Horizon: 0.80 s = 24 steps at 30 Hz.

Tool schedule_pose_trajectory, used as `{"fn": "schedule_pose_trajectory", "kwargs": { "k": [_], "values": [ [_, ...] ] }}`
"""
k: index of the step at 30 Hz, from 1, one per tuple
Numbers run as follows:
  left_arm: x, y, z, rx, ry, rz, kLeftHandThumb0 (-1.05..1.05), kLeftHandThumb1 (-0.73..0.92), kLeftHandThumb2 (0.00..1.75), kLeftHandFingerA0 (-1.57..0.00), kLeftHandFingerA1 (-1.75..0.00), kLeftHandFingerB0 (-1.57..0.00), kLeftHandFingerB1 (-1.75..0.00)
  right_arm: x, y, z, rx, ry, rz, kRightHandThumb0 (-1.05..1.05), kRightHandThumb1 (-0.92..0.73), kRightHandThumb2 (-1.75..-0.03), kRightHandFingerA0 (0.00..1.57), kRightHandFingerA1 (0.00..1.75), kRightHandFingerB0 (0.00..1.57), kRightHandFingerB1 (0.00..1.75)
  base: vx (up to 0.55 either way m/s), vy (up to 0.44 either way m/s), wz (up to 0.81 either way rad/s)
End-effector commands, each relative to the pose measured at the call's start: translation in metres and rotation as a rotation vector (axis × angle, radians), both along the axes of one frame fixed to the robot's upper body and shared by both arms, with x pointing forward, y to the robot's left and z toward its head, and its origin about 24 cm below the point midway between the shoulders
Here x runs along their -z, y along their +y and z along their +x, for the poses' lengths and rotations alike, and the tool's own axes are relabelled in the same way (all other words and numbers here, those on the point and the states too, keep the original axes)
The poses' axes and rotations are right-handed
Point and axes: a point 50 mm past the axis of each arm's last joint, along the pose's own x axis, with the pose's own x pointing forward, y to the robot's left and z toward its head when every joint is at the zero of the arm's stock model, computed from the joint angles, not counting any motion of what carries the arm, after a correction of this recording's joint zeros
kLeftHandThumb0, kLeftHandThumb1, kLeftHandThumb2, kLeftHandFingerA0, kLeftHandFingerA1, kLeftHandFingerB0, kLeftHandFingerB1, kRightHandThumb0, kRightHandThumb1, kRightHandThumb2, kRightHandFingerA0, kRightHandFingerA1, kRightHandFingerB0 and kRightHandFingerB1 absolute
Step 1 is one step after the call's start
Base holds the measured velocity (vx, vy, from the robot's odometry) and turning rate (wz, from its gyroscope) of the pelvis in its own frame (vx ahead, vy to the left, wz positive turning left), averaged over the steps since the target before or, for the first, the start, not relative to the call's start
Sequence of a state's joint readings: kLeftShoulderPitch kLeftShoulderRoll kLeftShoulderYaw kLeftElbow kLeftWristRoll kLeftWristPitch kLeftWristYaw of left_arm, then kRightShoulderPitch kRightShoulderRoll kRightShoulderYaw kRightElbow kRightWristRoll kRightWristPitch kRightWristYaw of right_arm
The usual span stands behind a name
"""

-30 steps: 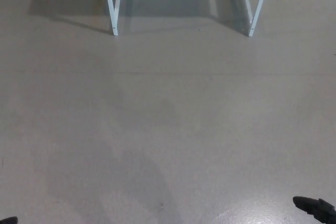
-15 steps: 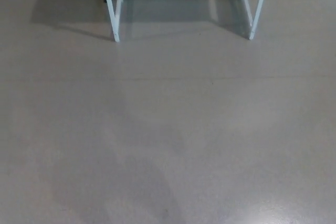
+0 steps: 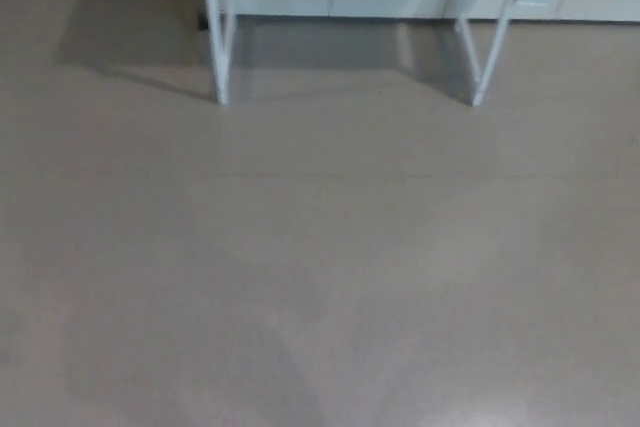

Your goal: The robot walks towards a desk on which an eraser is kept on the left hand side and a container is kept on the right hand side. The robot picks up the eraser using its left hand and places it in the container.

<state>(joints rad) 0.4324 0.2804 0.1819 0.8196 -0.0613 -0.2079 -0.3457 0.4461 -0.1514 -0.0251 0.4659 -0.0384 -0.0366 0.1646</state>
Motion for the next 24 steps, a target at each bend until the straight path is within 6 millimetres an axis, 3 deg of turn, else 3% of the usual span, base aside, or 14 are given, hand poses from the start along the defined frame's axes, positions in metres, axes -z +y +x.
{"fn": "schedule_pose_trajectory", "kwargs": {
  "k": [1, 11, 15, 21, 24],
  "values": [
    [-0.005, -0.003, 0.001, 0.125, -0.061, 0.074, -0.29, 0.63, 0.59, -0.42, -0.39, -0.28, -0.30, -0.005, -0.005, 0.004, -0.015, -0.052, -0.028, -0.12, -0.44, -0.89, 0.28, 0.58, 0.20, 0.53, 0.16, 0.049, 0.07],
    [-0.003, -0.009, 0.006, 0.131, -0.092, 0.097, -0.28, 0.62, 0.58, -0.43, -0.40, -0.29, -0.30, -0.005, -0.004, 0.012, -0.041, -0.066, -0.032, -0.13, -0.45, -0.90, 0.29, 0.58, 0.21, 0.53, 0.24, -0.148, 0.14],
    [-0.002, -0.014, 0.011, 0.081, -0.118, 0.071, -0.25, 0.62, 0.58, -0.37, -0.38, -0.28, -0.30, -0.006, -0.004, 0.012, -0.050, -0.067, -0.032, -0.13, -0.45, -0.90, 0.29, 0.59, 0.20, 0.53, 0.37, -0.173, 0.59],
    [-0.005, -0.025, 0.034, 0.109, -0.224, 0.075, -0.29, 0.61, 0.58, -0.41, -0.39, -0.30, -0.31, -0.007, -0.005, 0.012, -0.052, -0.064, -0.033, -0.14, -0.45, -0.90, 0.31, 0.59, 0.20, 0.53, 0.30, -0.113, -0.02],
    [-0.006, -0.029, 0.031, 0.089, -0.211, 0.058, -0.28, 0.62, 0.58, -0.39, -0.39, -0.28, -0.30, -0.007, -0.002, 0.005, -0.056, -0.057, -0.015, -0.15, -0.45, -0.90, 0.30, 0.59, 0.20, 0.53, 0.35, 0.053, -0.19]
  ]
}}
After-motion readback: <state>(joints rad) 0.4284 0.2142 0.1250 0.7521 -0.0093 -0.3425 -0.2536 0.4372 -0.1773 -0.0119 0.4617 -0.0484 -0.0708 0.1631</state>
